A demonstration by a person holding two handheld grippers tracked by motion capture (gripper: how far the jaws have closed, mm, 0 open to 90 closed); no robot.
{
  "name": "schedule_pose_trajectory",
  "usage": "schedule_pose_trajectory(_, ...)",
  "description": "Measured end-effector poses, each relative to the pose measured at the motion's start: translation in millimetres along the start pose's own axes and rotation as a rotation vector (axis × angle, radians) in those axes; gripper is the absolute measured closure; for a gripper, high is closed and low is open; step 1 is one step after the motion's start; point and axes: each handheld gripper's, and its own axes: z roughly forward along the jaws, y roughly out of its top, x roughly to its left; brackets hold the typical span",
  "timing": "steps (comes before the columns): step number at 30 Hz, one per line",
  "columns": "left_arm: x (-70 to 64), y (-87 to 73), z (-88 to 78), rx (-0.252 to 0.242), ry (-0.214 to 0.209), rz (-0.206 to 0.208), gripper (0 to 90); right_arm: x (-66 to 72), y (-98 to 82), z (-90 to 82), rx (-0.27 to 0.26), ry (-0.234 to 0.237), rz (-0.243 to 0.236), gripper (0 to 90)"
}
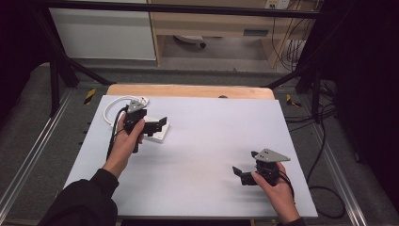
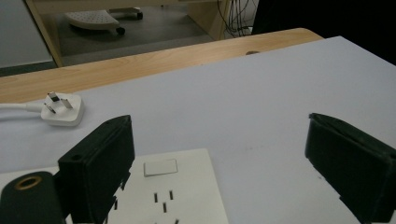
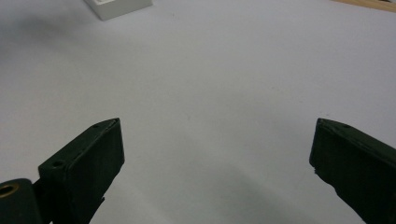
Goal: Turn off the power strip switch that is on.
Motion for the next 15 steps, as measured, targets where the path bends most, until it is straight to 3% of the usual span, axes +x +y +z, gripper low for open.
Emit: schedule_pose_trajectory(15, -10.4, -2.2, -35.3, -0.039, -0.038, 0.001, 6.0, 0.3, 0.3, 1.3, 0.003, -0.003, -0.003, 3.6)
